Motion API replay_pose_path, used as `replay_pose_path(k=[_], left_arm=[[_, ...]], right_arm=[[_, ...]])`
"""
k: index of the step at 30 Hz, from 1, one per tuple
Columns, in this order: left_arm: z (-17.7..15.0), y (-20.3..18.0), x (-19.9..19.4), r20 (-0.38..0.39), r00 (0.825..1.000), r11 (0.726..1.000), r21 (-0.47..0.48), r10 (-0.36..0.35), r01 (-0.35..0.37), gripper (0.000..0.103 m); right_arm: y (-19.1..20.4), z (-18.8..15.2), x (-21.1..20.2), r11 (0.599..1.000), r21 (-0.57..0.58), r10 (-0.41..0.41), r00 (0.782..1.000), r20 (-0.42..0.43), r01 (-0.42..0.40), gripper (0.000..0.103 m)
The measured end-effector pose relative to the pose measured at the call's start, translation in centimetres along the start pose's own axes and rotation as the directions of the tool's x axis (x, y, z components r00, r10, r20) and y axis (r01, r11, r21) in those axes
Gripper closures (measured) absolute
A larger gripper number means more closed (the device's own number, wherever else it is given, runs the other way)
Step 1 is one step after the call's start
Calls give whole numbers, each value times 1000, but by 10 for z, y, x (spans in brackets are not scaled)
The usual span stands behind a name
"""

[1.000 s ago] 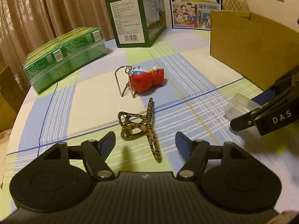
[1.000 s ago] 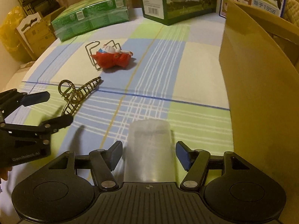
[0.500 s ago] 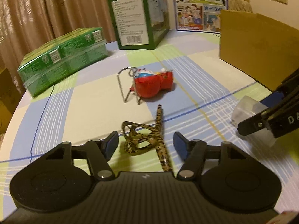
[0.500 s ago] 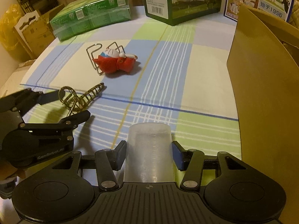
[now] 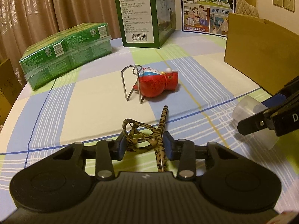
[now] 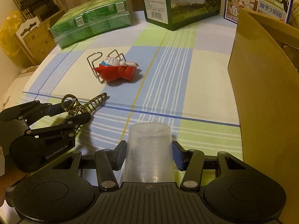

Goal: Organize rigid objects
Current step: 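Grasp the leopard-print cord with the left tool while the right tool holds the tube, then lift the leopard-print cord with the left tool while the right tool carries the tube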

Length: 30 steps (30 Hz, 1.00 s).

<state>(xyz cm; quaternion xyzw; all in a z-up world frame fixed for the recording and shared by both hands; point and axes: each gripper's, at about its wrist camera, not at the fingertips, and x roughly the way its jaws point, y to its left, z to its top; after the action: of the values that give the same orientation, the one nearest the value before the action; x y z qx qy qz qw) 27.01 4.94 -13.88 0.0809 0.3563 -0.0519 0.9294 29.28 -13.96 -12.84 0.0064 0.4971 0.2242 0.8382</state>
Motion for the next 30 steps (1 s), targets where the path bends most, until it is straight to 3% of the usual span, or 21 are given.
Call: replay_pose_path(k=[30], left_arm=[[2,-3,2,-14,1000,1000,6,-10,10,67]], right_arm=[[2,1,-2,1000,0,12,1000,-2,-12,55]])
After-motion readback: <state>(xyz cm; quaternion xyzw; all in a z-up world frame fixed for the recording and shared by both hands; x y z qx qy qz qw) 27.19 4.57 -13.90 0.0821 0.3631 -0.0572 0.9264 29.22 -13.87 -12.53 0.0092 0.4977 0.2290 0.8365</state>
